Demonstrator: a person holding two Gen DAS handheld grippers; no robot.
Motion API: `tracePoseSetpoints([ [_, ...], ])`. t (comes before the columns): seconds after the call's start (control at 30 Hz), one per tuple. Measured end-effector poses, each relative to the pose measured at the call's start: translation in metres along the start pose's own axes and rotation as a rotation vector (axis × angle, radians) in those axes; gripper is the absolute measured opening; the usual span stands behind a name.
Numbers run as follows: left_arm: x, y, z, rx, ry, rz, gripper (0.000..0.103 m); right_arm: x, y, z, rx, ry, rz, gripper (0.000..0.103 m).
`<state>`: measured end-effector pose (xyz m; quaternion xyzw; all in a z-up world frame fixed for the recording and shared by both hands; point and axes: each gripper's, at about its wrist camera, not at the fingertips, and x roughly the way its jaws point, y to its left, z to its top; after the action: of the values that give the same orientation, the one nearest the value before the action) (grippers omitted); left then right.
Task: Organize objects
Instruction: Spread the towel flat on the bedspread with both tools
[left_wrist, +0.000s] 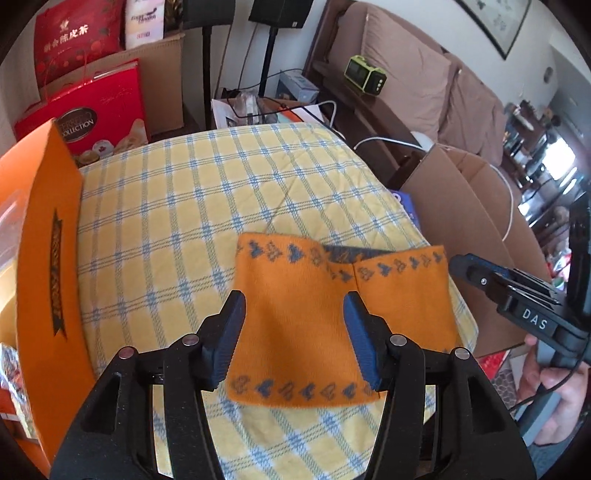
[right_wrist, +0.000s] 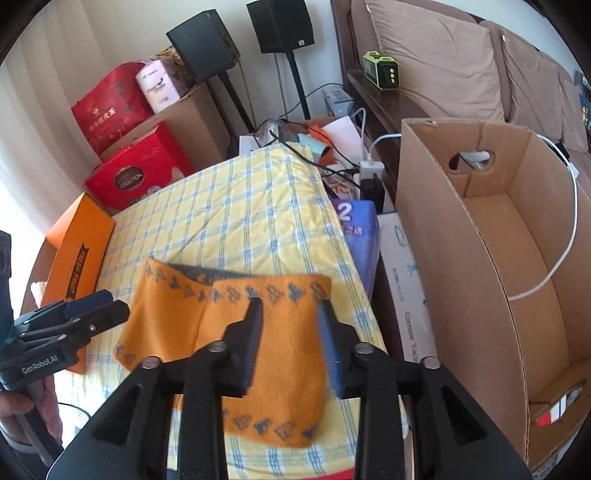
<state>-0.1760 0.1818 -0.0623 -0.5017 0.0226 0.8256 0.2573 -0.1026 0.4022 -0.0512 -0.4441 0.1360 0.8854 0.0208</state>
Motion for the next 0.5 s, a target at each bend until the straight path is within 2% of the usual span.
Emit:
tracePoseSetpoints([
  [0.13, 0.019, -0.006, 0.014, 0.021, 0.018, 0.038, 0.051, 0.014, 0.006, 0.012, -0.016, 0.017, -0.019, 0.037],
  [0.17, 0.025, -0.007, 0.018, 0.019, 0.032, 0.036, 0.048, 0.016, 0.007, 0.014, -0.026, 0.021, -0.027, 0.037],
  [0.2, 0.029, -0.007, 0.019, 0.017, 0.044, 0.035, 0.044, 0.020, 0.008, 0.015, -0.036, 0.027, -0.036, 0.037],
  [0.27, 0.038, -0.007, 0.020, 0.018, 0.071, 0.033, 0.022, 0.027, 0.010, 0.018, -0.051, 0.043, -0.055, 0.037],
  [0.33, 0.042, -0.008, 0.021, 0.023, 0.082, 0.027, 0.013, 0.034, 0.009, 0.019, -0.056, 0.064, -0.071, 0.037],
  [0.37, 0.043, -0.009, 0.020, 0.028, 0.080, 0.025, 0.007, 0.036, 0.009, 0.019, -0.057, 0.073, -0.072, 0.034],
  [0.47, 0.041, -0.009, 0.017, 0.028, 0.061, 0.013, 0.006, 0.043, 0.010, 0.017, -0.075, 0.093, -0.079, 0.009],
  [0.5, 0.038, -0.009, 0.016, 0.025, 0.052, 0.006, 0.006, 0.045, 0.010, 0.017, -0.079, 0.093, -0.078, 0.008],
])
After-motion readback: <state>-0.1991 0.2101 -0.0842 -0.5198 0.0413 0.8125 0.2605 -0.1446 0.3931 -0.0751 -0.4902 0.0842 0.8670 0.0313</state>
